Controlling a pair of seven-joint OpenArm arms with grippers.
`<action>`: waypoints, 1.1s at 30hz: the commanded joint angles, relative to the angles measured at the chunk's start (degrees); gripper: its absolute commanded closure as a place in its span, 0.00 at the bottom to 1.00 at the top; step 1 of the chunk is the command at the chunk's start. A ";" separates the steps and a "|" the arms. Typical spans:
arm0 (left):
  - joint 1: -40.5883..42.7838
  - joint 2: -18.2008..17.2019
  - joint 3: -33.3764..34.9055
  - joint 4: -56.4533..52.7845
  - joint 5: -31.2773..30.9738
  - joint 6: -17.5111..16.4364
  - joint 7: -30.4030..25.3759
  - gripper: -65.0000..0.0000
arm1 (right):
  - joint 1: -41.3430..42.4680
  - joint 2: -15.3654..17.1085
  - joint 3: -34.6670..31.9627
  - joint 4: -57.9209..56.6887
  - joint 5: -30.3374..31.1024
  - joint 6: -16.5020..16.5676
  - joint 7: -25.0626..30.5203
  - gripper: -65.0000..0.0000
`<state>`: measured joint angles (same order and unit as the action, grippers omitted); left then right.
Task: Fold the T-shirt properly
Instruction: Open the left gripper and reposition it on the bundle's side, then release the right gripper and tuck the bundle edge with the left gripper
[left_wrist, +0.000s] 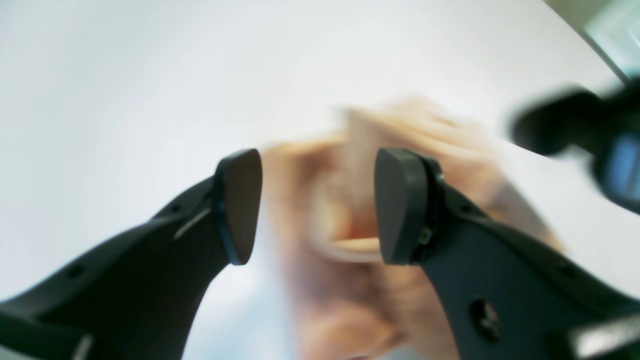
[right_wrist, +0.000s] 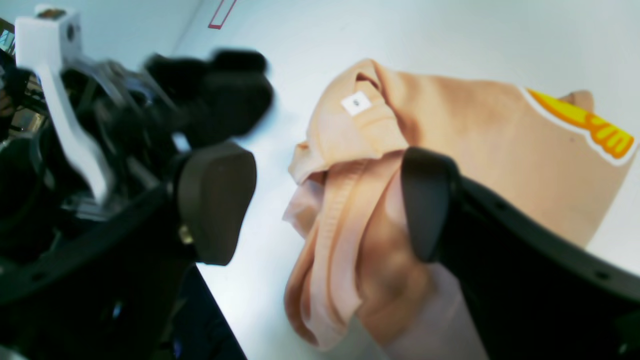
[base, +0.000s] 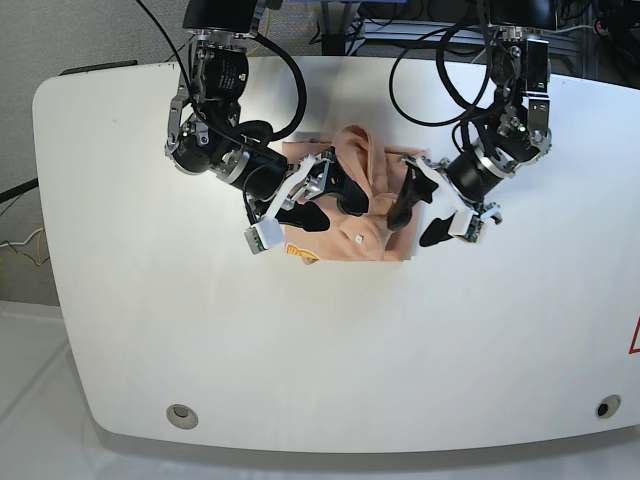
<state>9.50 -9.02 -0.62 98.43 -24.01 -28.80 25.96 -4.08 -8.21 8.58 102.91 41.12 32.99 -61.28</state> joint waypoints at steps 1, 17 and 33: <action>-1.10 -0.35 3.22 2.09 -0.91 2.47 -1.74 0.47 | 0.87 1.48 -0.01 1.31 -0.29 0.02 1.28 0.31; -1.89 -0.52 20.27 8.42 5.06 10.12 -1.82 0.48 | 0.69 4.12 2.98 1.39 -4.51 -0.25 1.28 0.97; 1.54 1.76 23.61 8.16 9.81 9.85 -1.91 0.99 | 0.87 8.08 12.39 0.95 -4.60 -0.25 1.28 1.00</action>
<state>11.07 -8.45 22.76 105.69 -13.45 -18.46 26.09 -4.03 -0.89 20.78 103.00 34.89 32.40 -61.32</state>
